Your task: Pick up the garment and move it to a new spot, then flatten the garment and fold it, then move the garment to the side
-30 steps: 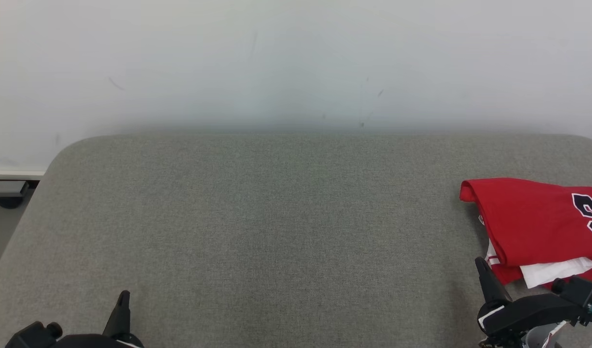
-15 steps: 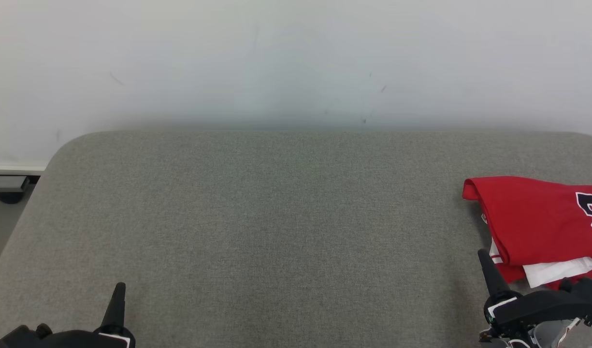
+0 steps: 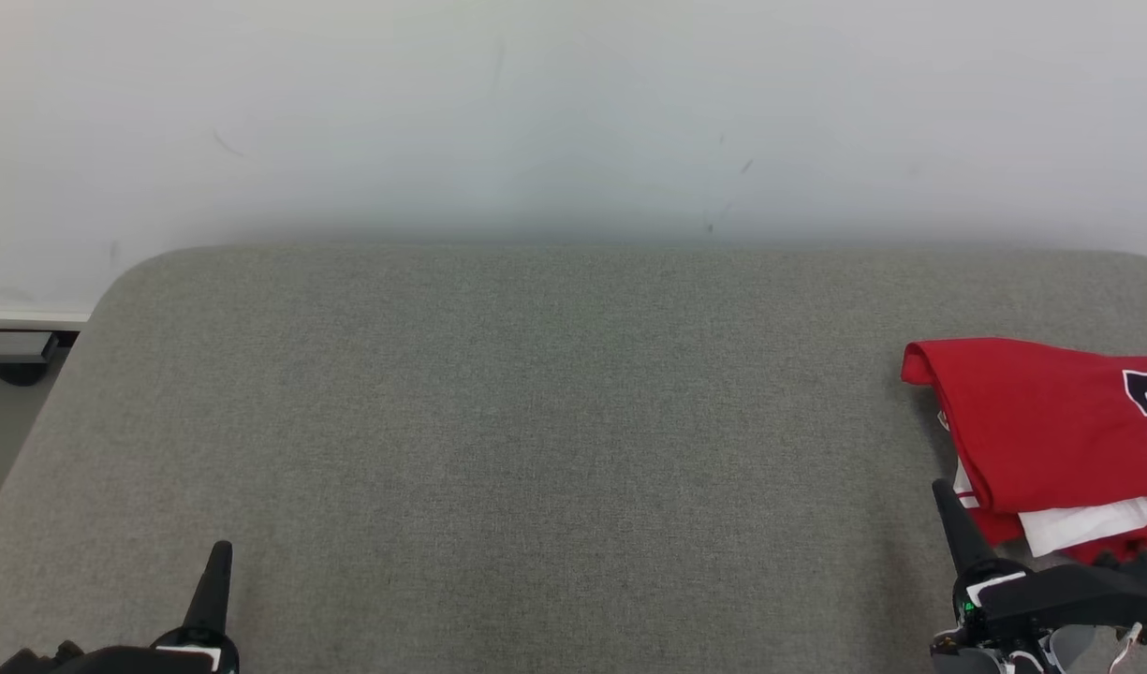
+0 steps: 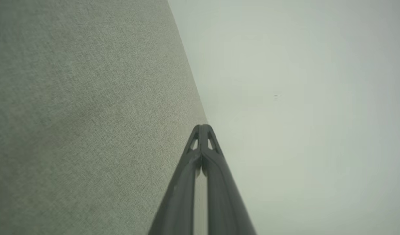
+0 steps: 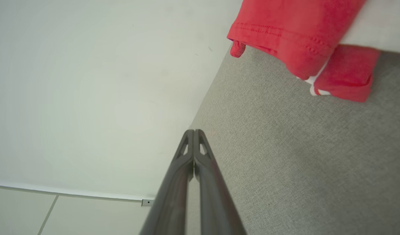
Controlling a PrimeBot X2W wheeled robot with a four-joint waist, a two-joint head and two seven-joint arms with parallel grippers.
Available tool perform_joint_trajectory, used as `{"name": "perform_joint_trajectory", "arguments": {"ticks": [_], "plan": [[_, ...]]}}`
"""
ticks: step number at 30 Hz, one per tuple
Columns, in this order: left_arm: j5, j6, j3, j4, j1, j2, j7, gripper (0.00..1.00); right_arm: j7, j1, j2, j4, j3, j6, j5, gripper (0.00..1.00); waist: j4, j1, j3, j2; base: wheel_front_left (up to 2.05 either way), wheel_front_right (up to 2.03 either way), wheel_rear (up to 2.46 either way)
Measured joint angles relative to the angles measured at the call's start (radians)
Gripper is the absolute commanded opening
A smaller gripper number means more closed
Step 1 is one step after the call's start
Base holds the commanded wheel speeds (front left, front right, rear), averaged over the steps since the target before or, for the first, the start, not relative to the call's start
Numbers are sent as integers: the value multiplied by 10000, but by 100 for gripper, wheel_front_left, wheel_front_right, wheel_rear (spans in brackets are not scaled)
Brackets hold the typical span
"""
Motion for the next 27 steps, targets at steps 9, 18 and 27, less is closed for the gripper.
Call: {"name": "perform_joint_trajectory", "arguments": {"ticks": [9,18,27], "plan": [[-1141,-265,307,-8,-16,-144,188,0,84,-9,0,-8,-27,52,1175,0,28,0,68,0,0,0,0],[-2207,-518,623,-10,-28,-249,370,0,100,-40,0,-19,-69,56,2359,0,56,0,135,0,0,0,0],[-3106,-686,880,-13,-169,-393,523,0,174,-106,0,-59,-92,111,3329,0,78,0,186,0,0,0,0]]}}
